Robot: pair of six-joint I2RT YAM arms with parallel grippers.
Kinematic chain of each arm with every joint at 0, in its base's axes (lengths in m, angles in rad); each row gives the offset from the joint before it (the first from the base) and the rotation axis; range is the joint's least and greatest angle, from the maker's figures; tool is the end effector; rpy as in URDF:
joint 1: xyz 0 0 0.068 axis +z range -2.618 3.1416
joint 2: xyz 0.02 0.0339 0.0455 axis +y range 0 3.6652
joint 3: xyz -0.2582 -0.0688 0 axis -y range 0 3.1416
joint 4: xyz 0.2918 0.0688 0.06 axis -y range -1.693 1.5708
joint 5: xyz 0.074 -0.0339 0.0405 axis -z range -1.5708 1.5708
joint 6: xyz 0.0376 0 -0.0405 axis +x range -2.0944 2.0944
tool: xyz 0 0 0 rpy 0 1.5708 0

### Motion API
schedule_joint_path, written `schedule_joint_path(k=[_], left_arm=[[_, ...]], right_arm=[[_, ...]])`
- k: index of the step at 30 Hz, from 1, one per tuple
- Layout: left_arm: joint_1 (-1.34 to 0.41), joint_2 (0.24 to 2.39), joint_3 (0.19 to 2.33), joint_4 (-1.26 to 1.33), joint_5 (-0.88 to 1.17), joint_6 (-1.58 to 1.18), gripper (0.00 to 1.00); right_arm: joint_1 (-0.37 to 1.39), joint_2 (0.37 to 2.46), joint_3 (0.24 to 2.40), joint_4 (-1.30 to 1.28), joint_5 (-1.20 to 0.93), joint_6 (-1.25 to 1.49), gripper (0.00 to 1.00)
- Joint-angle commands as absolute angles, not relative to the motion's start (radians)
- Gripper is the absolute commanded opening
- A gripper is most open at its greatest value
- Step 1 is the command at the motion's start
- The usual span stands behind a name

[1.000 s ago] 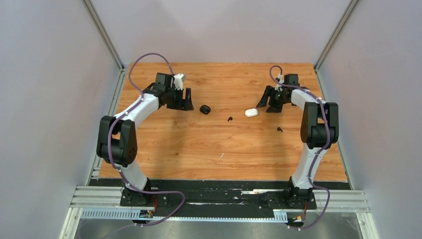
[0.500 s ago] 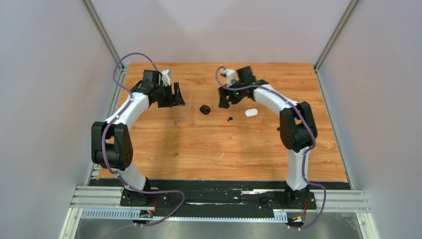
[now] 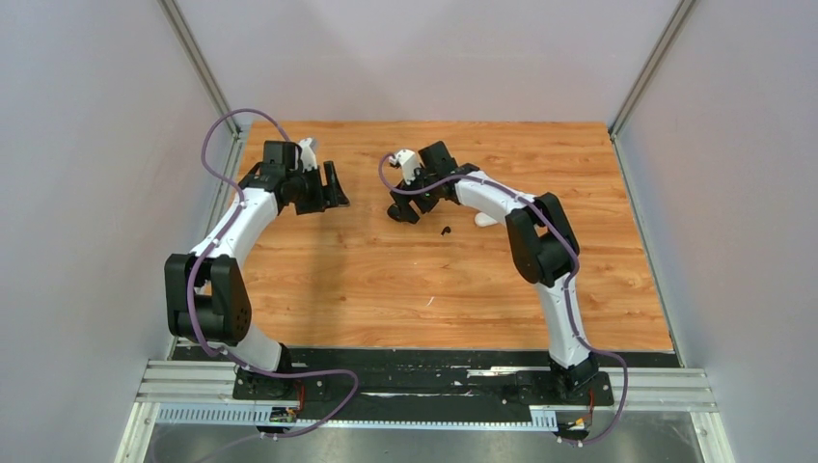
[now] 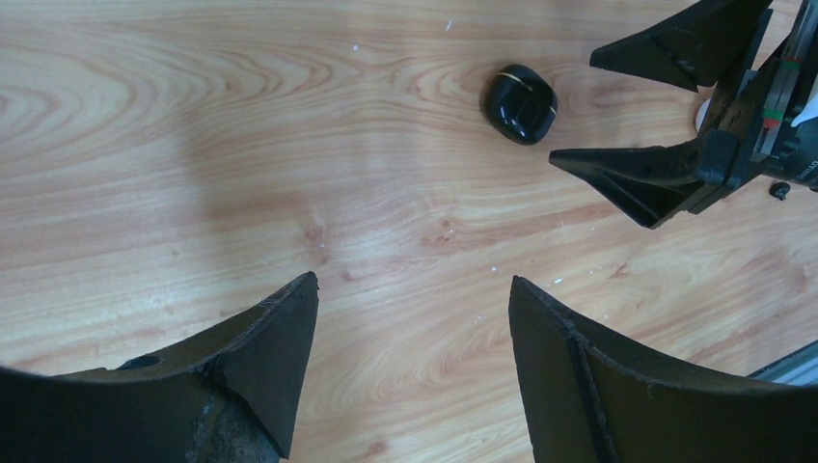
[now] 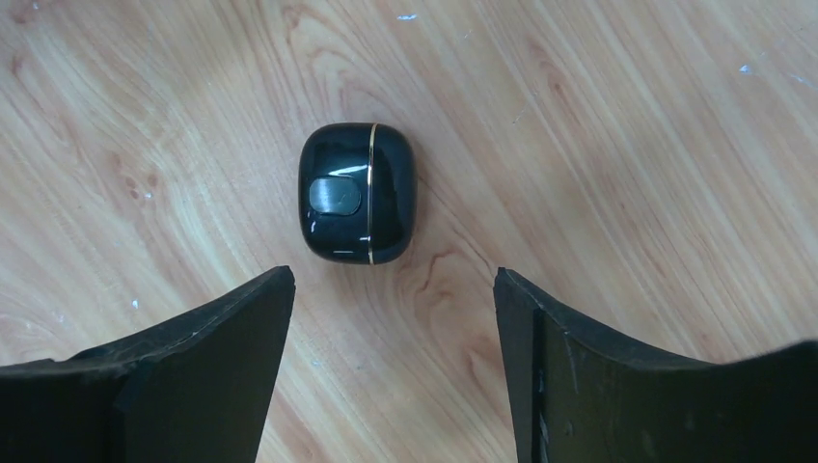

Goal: Insert the wireless bluetooth earbuds into the charging case
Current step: Pick up the charging case at the center of the board.

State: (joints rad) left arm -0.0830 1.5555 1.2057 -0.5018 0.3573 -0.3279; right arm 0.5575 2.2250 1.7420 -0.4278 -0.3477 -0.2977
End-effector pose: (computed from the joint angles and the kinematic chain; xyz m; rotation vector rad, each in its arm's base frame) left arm 0.3803 -0.0448 0.2459 -0.1336 2.4409 -0.6182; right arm 0.4434 0.2915 0.1496 -1.1638 2.1942 0.5417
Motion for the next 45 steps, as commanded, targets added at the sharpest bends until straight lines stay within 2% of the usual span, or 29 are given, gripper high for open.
schedule_joint_path(k=[1,6,11,18,24,31,41,45], left_arm=[[-0.072,1.523,1.2,-0.506,0.374,-0.35,0.78],[-0.071,1.538,1.2,-0.502,0.388,-0.362,0.78],[-0.071,1.554,1.202,-0.487,0.401,-0.383,0.77],[-0.069,1.611,1.202,-0.425,0.497,-0.399,0.73],[-0.069,1.718,1.195,-0.259,0.729,-0.421,0.7],[-0.079,1.746,1.129,0.192,1.019,-0.533,0.68],[-0.151,1.753,1.147,0.377,1.133,-0.613,0.7],[-0.159,1.773,1.155,0.487,1.18,-0.68,0.66]], right_arm=[[0.584,2.256,1.796,-0.385,-0.336,-0.326,0.73],[0.613,2.281,1.825,-0.379,-0.354,-0.332,0.69],[0.633,2.305,1.826,-0.36,-0.286,-0.336,0.56],[0.631,2.283,1.753,-0.355,-0.234,-0.379,0.01],[0.61,2.127,1.709,-0.339,-0.291,-0.44,0.0],[0.599,1.816,1.454,-0.107,-0.503,-0.594,0.0],[0.608,1.781,1.454,-0.1,-0.52,-0.657,0.0],[0.612,1.776,1.451,-0.1,-0.51,-0.687,0.0]])
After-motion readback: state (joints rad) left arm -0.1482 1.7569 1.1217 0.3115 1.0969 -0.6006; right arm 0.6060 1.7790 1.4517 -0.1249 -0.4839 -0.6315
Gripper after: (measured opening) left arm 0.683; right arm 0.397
